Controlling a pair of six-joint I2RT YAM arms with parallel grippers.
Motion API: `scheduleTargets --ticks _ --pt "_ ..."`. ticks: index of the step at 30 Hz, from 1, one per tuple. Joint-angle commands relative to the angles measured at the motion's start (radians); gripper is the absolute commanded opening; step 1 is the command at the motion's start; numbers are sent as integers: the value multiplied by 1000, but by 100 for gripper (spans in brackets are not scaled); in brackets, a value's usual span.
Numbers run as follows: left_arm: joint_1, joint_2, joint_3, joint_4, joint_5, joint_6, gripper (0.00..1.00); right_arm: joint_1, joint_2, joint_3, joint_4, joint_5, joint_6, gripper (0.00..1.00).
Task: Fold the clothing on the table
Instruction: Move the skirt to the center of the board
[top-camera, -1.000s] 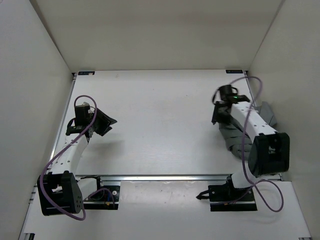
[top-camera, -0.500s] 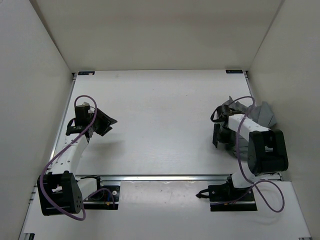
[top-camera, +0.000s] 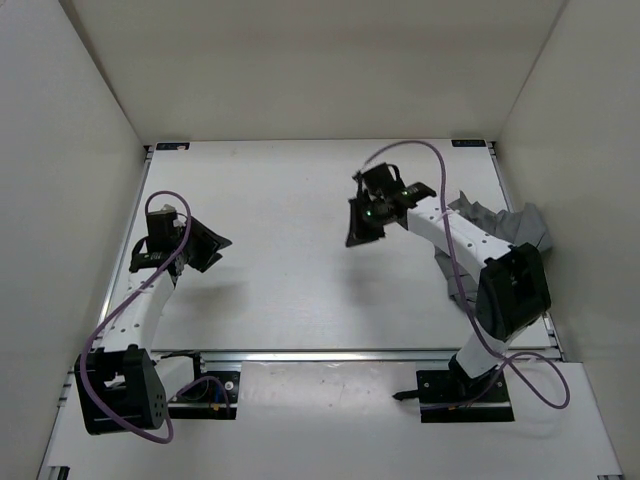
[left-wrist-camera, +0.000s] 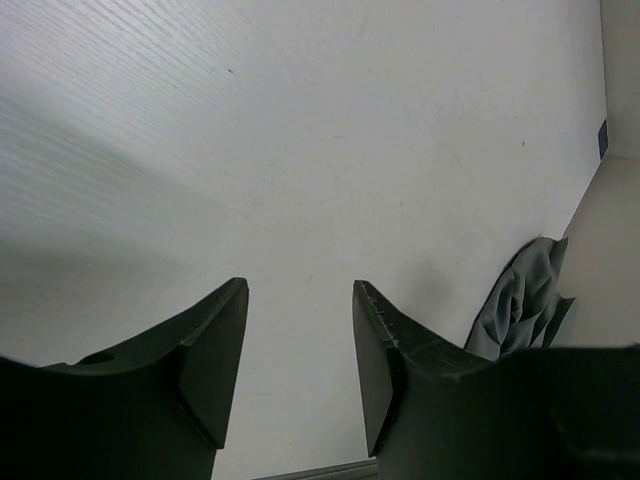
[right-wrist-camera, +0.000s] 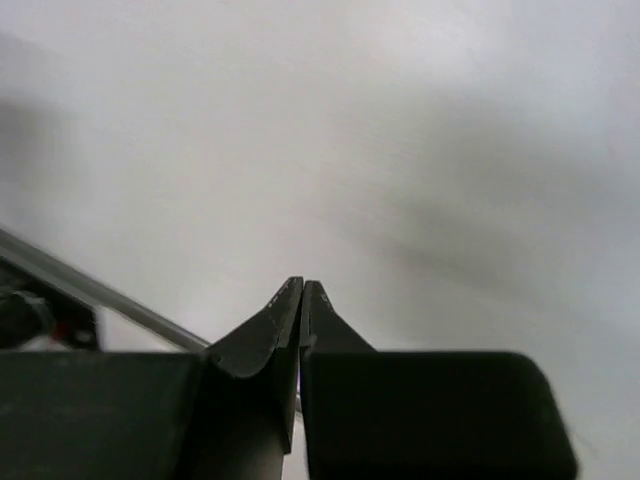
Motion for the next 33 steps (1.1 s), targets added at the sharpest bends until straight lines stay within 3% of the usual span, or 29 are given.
scheduleTargets --ticks 1,2,5,7,11,15,17,18,19,20,21,24,27,30,33 --pt "13 -32 48 -24 10 20 57 -3 -1 242 -101 10 48 14" --pt "11 -27 50 -26 6 20 57 -27 1 247 -132 110 34 36" --pt "8 -24 57 -24 15 19 57 -143 2 161 -223 311 -25 72" --pt "8 -23 54 -24 19 14 57 -275 -31 5 -195 354 -58 77" --pt "17 -27 39 -6 18 14 57 -453 -98 -173 -117 393 -108 77" --pt "6 -18 43 -10 15 8 56 -567 -119 -314 -56 446 -163 76" --pt "3 -18 42 -6 15 5 57 -586 -98 -380 -24 459 -171 72" --pt "5 -18 39 -4 15 6 57 -596 -92 -414 -13 453 -179 63" --pt "6 -20 34 -3 18 6 57 -589 -79 -422 -2 436 -179 39" --pt "5 -21 36 -6 18 5 57 -578 -84 -424 7 424 -171 24" --pt "5 -21 36 -3 19 3 57 -549 -93 -436 16 401 -171 0" --pt "11 -24 34 -4 10 3 57 -399 -128 -402 32 243 -109 0" --pt "16 -29 33 -10 -4 5 57 -205 -139 -271 76 -43 -33 0" --pt "42 -52 36 -29 -7 16 57 -55 -55 64 63 -194 24 0" --pt "58 -70 65 -67 -33 22 58 -49 10 352 23 -296 62 0"
